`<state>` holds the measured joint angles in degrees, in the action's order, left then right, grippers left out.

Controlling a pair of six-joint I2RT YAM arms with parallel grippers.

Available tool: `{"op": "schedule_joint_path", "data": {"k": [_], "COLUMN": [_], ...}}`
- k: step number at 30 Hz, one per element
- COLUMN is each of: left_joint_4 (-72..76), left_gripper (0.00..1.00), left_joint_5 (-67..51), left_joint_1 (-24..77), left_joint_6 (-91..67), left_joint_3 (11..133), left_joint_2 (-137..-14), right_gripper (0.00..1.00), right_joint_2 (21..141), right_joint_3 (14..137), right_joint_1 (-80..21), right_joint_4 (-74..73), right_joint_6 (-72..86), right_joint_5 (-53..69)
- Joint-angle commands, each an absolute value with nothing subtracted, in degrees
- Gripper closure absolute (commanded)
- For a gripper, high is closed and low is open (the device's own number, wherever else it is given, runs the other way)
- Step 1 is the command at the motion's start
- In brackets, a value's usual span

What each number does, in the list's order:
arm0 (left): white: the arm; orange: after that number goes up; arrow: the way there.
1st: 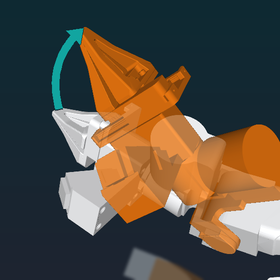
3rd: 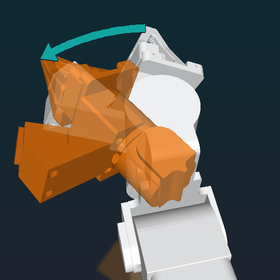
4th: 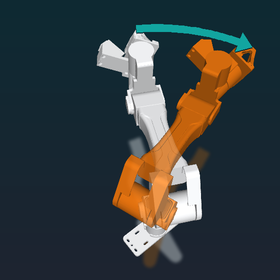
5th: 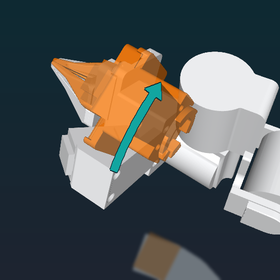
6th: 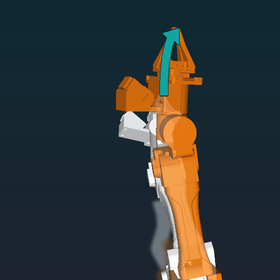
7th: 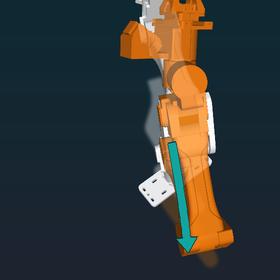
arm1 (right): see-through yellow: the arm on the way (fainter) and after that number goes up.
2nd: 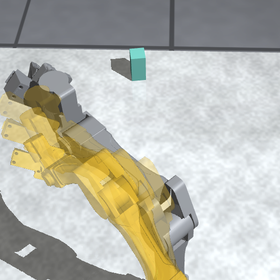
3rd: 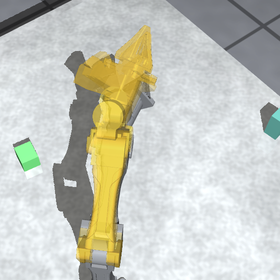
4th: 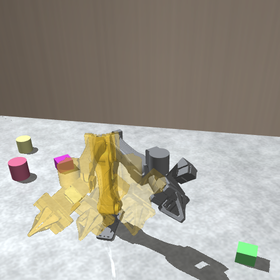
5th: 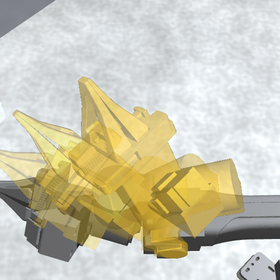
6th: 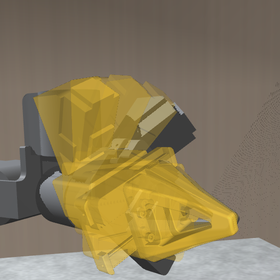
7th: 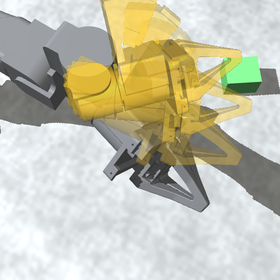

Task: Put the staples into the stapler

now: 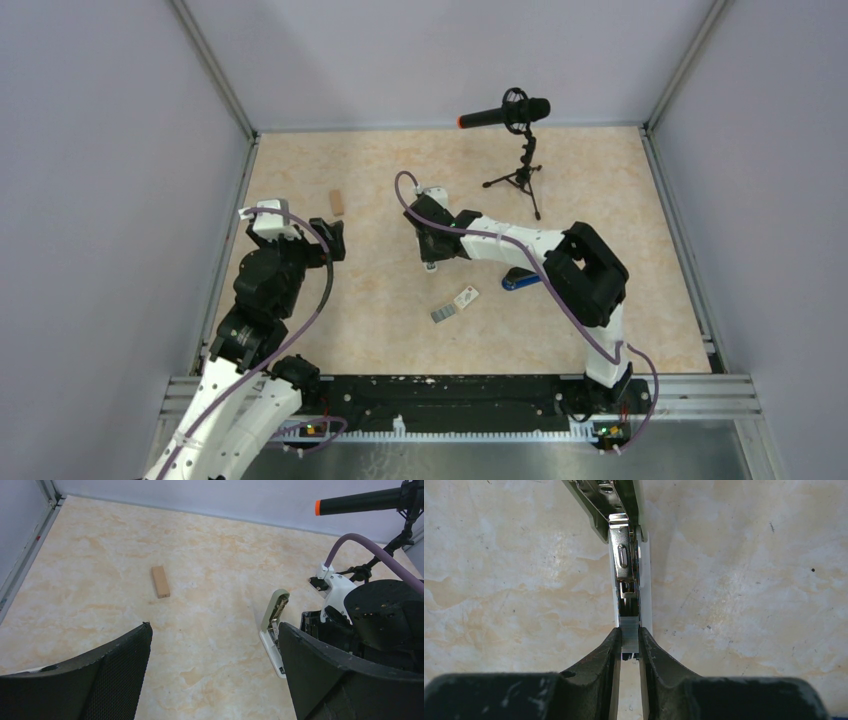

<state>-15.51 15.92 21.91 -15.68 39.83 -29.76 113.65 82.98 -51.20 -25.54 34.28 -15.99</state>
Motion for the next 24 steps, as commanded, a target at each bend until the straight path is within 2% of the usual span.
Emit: {"op": "schedule_joint_path", "data": {"k": [1, 13, 24], "left_joint_4": [-13.75, -13.80, -13.50], "left_gripper": [0.01, 0.01, 0.01], "left_joint_5": [15.69, 15.71, 15.74], "left_joint_1": [22.22, 22.27, 22.22], "left_joint_6": [-15.21, -15.25, -15.14], "left_joint_3": [39.47, 39.43, 39.32], "left_joint_2": [-29.27, -29.14, -29.29], "right_gripper": [0.82, 0.77, 0.77], "right_joint_2": [114.70, 114.66, 113.81], "right_joint_3": [85.30, 84.94, 84.99], "right_joint_1": [-51.06, -51.06, -51.13], "right_joint_4": [-26.70, -26.89, -26.24], "right_joint_6": [34.02, 33.98, 33.62], "right_joint_5": [-16.76, -16.95, -16.95]}}
